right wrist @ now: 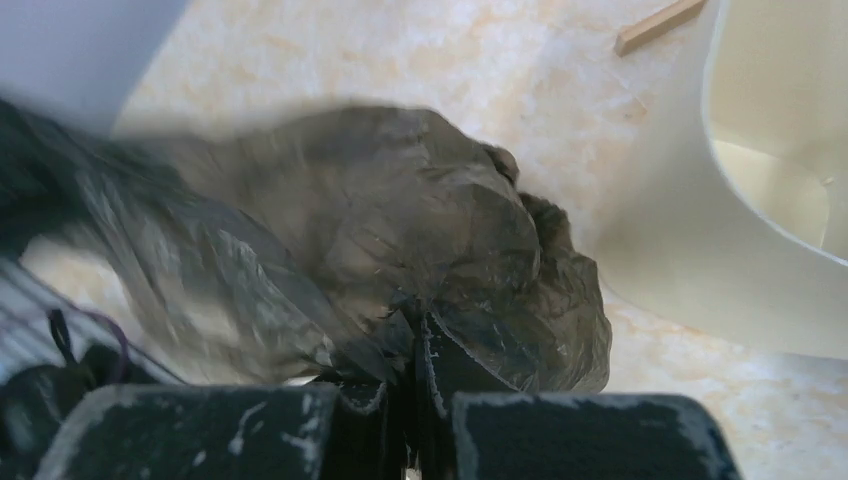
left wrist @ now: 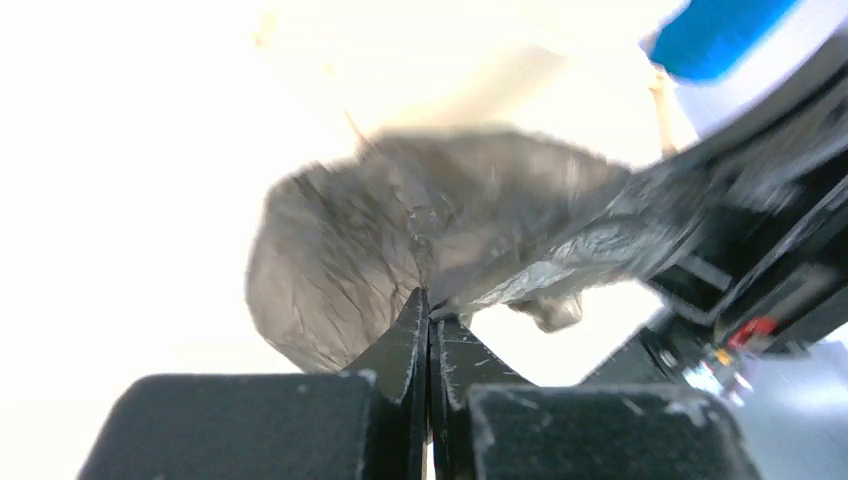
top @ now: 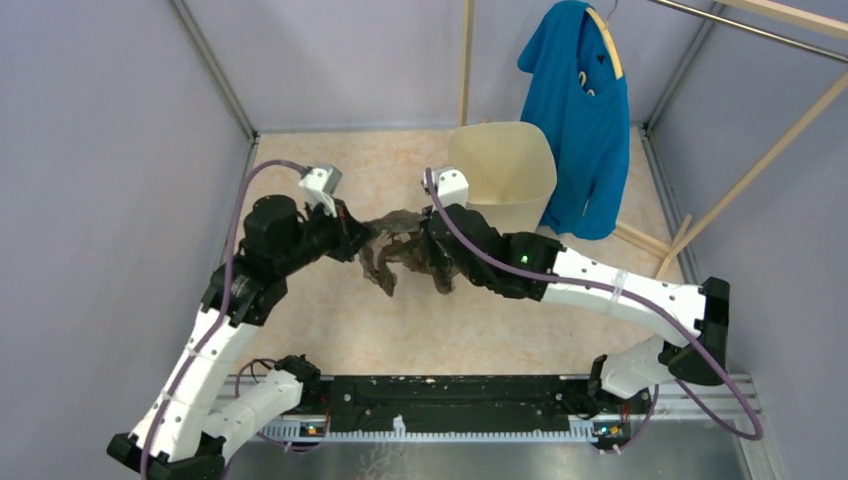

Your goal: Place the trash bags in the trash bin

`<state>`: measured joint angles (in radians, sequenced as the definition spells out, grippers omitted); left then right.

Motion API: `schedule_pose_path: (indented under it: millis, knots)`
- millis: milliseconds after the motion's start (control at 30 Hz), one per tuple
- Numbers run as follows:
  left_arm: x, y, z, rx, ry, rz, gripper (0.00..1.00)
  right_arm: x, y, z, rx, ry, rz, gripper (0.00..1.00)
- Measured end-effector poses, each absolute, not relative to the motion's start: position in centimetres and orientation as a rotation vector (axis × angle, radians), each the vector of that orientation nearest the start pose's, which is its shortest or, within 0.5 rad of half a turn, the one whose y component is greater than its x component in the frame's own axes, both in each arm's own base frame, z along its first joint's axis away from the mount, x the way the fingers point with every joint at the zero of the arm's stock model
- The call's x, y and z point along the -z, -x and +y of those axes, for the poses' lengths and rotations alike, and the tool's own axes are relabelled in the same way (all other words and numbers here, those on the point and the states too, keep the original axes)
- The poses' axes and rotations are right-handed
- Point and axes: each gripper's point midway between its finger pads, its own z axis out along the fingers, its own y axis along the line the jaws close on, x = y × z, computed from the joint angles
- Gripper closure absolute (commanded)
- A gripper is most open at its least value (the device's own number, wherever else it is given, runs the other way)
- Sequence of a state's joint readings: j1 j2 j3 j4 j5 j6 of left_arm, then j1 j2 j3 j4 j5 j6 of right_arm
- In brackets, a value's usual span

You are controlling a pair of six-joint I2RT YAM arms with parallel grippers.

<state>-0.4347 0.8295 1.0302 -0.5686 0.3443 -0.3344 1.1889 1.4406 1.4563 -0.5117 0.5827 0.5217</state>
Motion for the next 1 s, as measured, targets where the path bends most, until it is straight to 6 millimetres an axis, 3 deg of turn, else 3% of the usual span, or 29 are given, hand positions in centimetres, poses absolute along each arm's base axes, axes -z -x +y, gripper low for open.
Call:
schedule_pose_path:
  millis: [100, 200, 333, 433, 467, 533, 600, 633, 733, 833, 900, 1000]
  knots:
    - [-33.9, -23.1, -15.5, 0.652, -0.307, 1.874, 1.00, -28.0, -21.4, 35.5, -0.506, 0.501, 2.007, 1.00]
    - [-38.8, -22.4, -13.8, 0.572, -0.316, 1.727, 1.00, -28.8, -19.4, 37.4, -0.653, 0.655, 1.972, 1.00]
    - [-43.7, -20.1, -14.3, 0.622, -0.418, 1.582, 1.00, -32.2, -16.6, 39.6, -0.901, 0.761, 1.863, 1.00]
    - [-45.9, -18.9, -15.7, 0.682, -0.532, 1.508, 0.96, -33.9, -15.5, 39.6, -0.990, 0.766, 1.816, 1.00]
    - [-45.9, -18.9, -16.1, 0.695, -0.561, 1.502, 0.88, -33.9, -15.3, 39.2, -1.006, 0.755, 1.812, 1.00]
    - [-44.9, -19.5, -17.0, 0.718, -0.604, 1.536, 0.86, -32.5, -14.5, 37.7, -1.034, 0.720, 1.828, 1.00]
    - [-42.5, -21.1, -17.7, 0.726, -0.590, 1.636, 0.84, -30.2, -13.8, 36.1, -1.056, 0.677, 1.862, 1.00]
    - [-40.6, -22.4, -18.1, 0.728, -0.560, 1.723, 0.79, -28.4, -13.3, 35.1, -1.077, 0.641, 1.888, 1.00]
    - [-35.0, -25.7, -19.6, 0.746, -0.501, 1.960, 0.44, -23.6, -12.2, 33.3, -1.134, 0.545, 1.960, 1.00]
    - [-30.3, -27.9, -20.8, 0.757, -0.454, 2.140, 0.16, -19.5, -12.0, 31.9, -1.120, 0.439, 2.052, 1.00]
    - [-29.5, -28.0, -20.8, 0.757, -0.431, 2.181, 0.05, -18.3, -12.5, 31.0, -1.093, 0.346, 2.084, 1.00]
    - [-32.0, -26.7, -20.1, 0.767, -0.406, 2.103, 0.03, -19.6, -13.5, 29.9, -1.093, 0.207, 2.044, 1.00]
